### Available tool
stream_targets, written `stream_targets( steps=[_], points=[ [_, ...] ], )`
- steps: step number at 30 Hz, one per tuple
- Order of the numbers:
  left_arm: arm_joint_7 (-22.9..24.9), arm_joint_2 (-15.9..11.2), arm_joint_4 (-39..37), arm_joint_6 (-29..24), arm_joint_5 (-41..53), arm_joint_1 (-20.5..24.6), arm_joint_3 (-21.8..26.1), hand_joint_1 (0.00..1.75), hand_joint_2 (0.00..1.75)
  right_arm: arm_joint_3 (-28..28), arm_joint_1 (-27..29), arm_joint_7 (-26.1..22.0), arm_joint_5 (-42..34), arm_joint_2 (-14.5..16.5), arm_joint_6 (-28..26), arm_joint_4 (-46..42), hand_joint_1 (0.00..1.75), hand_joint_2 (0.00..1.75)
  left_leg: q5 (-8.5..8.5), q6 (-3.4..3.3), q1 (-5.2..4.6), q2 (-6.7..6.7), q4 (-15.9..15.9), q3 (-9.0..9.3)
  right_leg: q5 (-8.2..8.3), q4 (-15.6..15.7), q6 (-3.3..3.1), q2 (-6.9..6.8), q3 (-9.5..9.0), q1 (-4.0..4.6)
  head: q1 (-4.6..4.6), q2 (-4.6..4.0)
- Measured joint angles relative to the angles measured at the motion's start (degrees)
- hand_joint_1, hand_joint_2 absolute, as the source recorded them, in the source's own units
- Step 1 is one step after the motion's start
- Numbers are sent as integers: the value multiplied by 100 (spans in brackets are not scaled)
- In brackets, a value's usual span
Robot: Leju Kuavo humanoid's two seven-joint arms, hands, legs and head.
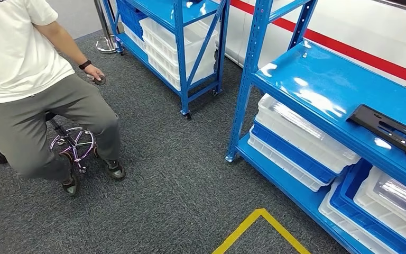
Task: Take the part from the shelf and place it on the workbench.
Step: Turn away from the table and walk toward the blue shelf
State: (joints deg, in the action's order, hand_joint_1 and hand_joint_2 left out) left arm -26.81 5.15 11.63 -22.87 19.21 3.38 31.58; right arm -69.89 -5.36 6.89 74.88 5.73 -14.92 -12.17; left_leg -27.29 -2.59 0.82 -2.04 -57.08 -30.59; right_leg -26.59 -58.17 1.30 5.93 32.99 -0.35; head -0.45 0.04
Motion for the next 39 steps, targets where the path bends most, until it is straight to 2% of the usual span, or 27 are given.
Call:
stream_targets(
  steps=[1,3,5,6,8,9,11,12,13,14,16,18,19,20,21,22,23,25,27,29,31,33,35,36,37,38,39],
  points=[
    [-8,4,0,4,0,1,2,0,175,1,-5,12,1,-2,-3,1,0,0,36,-39,10,79,56,13,-110,-196,-3,-153,109,4,15,0],
    [-14,4,-1,13,-1,-9,4,0,175,2,-25,25,1,2,-7,4,0,0,63,-77,9,246,98,14,-454,-904,-29,-451,474,-18,44,0],
    [-20,10,-2,22,-10,-15,9,0,175,3,-25,23,3,-1,-7,6,0,0,60,-72,7,419,95,3,-654,-1482,23,-518,752,-59,51,0],
    [-24,18,-2,24,-22,-16,14,0,175,3,-18,17,8,-8,-7,6,0,0,56,-63,12,498,93,1,-627,-1480,80,-537,734,-80,53,0],
    [-30,40,-1,15,-49,-15,30,0,175,8,-11,-10,22,-32,-7,6,0,0,40,-24,30,635,84,12,-379,-839,210,-649,363,-124,59,0],
    [-32,46,0,9,-58,-15,39,0,175,12,-21,-29,28,-40,-7,7,0,0,23,12,25,700,74,23,-238,-418,245,-795,127,-133,65,0],
    [-41,54,0,3,-63,-15,66,0,175,19,-57,-65,25,-50,-4,9,0,0,-29,105,-1,816,52,65,-69,75,206,-1000,-137,-109,59,0],
    [-50,54,0,14,-64,-7,78,0,175,21,-70,-76,16,-51,-4,10,0,0,-54,151,-13,875,49,96,-44,136,152,-1029,-156,-84,48,0],
    [-62,58,0,32,-64,8,87,0,175,21,-74,-82,8,-54,-5,10,0,0,-72,191,-9,933,54,128,-33,138,98,-964,-144,-68,33,0],
    [-77,59,1,57,-64,28,92,0,175,21,-70,-81,2,-55,-8,10,0,0,-93,231,13,929,46,147,-26,139,47,-895,-144,-95,15,0],
    [-118,56,3,110,-86,52,107,0,175,26,-67,-58,16,-56,-15,10,0,0,-288,299,55,673,-171,85,4,147,-49,-772,-170,-138,-11,0],
    [-157,50,4,144,-144,38,144,0,175,53,-73,-33,75,-50,-14,11,0,0,-709,319,70,327,-847,-207,35,148,-127,-638,-167,-129,-34,0],
    [-169,48,4,149,-178,24,166,0,175,73,-76,-33,110,-47,-8,12,0,0,-897,312,69,256,-1246,-396,46,147,-157,-558,-155,-106,-36,0],
    [-176,47,4,148,-213,10,195,0,175,97,-76,-47,143,-42,1,13,0,0,-995,301,69,224,-1551,-555,52,145,-168,-469,-147,-83,-36,0],
    [-177,45,4,139,-246,2,225,0,175,120,-74,-66,166,-38,11,14,0,0,-960,283,69,214,-1642,-621,55,143,-172,-380,-146,-64,-37,0],
    [-176,44,3,127,-274,-3,256,0,175,142,-73,-87,181,-36,19,14,0,0,-816,257,68,199,-1525,-589,57,142,-176,-290,-152,-49,-37,0],
    [-173,44,3,115,-295,-6,288,0,175,162,-76,-103,190,-32,25,15,0,0,-583,219,67,141,-1192,-452,58,141,-175,-201,-164,-37,-39,0],
    [-155,37,3,99,-308,-13,330,0,175,187,-91,-113,189,-19,27,18,0,0,-195,122,62,-129,-434,-123,59,133,-168,-57,-177,-12,-35,0],
    [-116,32,3,102,-308,-18,364,0,175,195,-110,-109,178,-9,26,25,0,0,-91,70,36,-272,-93,21,72,127,-126,61,-145,-1,-33,0],
    [-87,43,2,109,-308,-16,387,0,175,195,-113,-98,166,-18,20,28,0,0,-64,36,15,-141,-21,41,102,141,-47,165,-74,5,-32,0],
    [-68,60,2,113,-300,-14,399,0,175,194,-108,-85,157,-32,15,28,0,0,16,-23,22,8,102,82,18,-18,-8,-36,52,18,-11,0],
    [-16,70,2,117,-273,-28,408,0,175,194,-118,-62,142,-36,8,29,0,0,63,-58,27,175,183,105,-285,-587,-21,-380,343,3,25,0],
    [51,84,1,116,-245,-43,409,0,175,194,-120,-3,134,-39,-8,30,0,0,62,-64,27,354,185,90,-588,-1316,17,-500,708,-45,43,0],
    [74,99,1,114,-238,-45,409,0,175,194,-110,39,135,-46,-21,30,0,0,57,-56,30,433,183,85,-634,-1491,67,-518,785,-74,45,0],
    [90,120,0,111,-232,-46,409,0,175,194,-95,84,137,-59,-37,29,0,0,50,-41,41,518,179,84,-594,-1447,143,-547,741,-108,48,0],
    [101,141,0,107,-223,-46,409,0,175,194,-80,123,138,-75,-52,28,0,0,38,-16,54,590,169,89,-476,-1156,224,-601,566,-141,52,0],
    [105,156,1,96,-212,-46,409,0,175,194,-73,149,138,-87,-64,28,0,0,18,21,58,657,147,99,-334,-724,295,-744,309,-167,60,0]
  ],
)
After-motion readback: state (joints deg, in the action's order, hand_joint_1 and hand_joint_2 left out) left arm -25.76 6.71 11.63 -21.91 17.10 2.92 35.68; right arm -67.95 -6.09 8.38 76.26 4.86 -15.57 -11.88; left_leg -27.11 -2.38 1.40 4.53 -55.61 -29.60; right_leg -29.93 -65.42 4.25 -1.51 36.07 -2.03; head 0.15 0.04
